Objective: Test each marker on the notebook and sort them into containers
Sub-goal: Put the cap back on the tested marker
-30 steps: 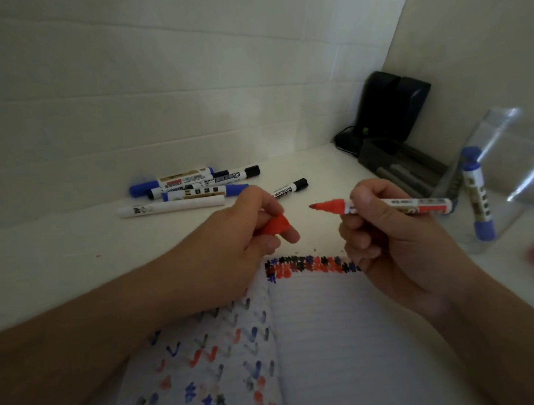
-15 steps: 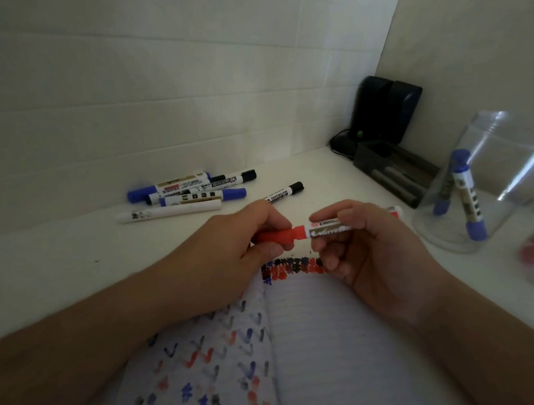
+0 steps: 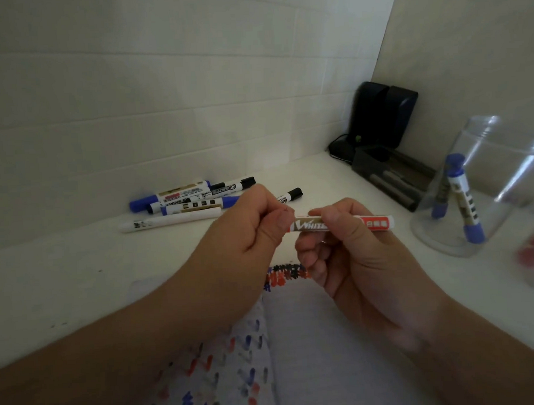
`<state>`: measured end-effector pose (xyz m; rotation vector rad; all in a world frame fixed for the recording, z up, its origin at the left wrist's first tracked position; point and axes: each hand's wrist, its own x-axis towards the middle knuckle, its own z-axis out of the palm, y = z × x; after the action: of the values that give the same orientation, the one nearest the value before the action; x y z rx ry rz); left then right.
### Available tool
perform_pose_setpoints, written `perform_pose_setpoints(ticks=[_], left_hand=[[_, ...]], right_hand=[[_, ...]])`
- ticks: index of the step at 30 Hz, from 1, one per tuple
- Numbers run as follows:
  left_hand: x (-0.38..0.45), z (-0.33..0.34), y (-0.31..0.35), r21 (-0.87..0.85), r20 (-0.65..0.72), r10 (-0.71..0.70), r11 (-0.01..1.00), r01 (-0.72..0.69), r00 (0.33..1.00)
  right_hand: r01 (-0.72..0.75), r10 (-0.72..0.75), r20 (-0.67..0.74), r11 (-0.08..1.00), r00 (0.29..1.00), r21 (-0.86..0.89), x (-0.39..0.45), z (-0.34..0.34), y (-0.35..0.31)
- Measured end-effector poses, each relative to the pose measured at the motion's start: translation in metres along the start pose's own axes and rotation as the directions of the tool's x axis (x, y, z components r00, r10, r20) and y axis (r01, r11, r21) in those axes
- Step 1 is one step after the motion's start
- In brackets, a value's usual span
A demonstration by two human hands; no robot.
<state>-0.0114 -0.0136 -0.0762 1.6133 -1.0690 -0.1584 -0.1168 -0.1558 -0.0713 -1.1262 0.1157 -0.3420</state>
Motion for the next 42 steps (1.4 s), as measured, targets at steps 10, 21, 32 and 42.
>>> perform_pose_setpoints(ticks=[10, 21, 32, 42], left_hand=[[-0.005, 0.003, -0.006, 0.395, 0.245, -0.099, 0.919, -0.006, 0.964], [0.021, 0.089, 0.076, 0.164, 0.421, -0.122, 0.985, 0.057, 0.899], [0.034, 0.136, 0.088, 0.129, 0.438, -0.020, 0.991, -0.041, 0.899], [0.071, 0.032, -0.009, 0.747, 0.081, -0.098, 0.664, 0.005, 0.992]], right_hand=[[0.011, -0.092, -0.194, 0.923, 0.977, -0.385, 0.009, -0.018, -0.011], [0.122, -0.179, -0.596, 0.983, 0.783, -0.135, -0.115, -0.065, -0.064], [0.281, -0.529, -0.695, 0.849, 0.487, -0.448, -0.139, -0.134, -0.160], [0.310, -0.612, -0.290, 0.685, 0.736, -0.659, -0.083, -0.060, -0.104]])
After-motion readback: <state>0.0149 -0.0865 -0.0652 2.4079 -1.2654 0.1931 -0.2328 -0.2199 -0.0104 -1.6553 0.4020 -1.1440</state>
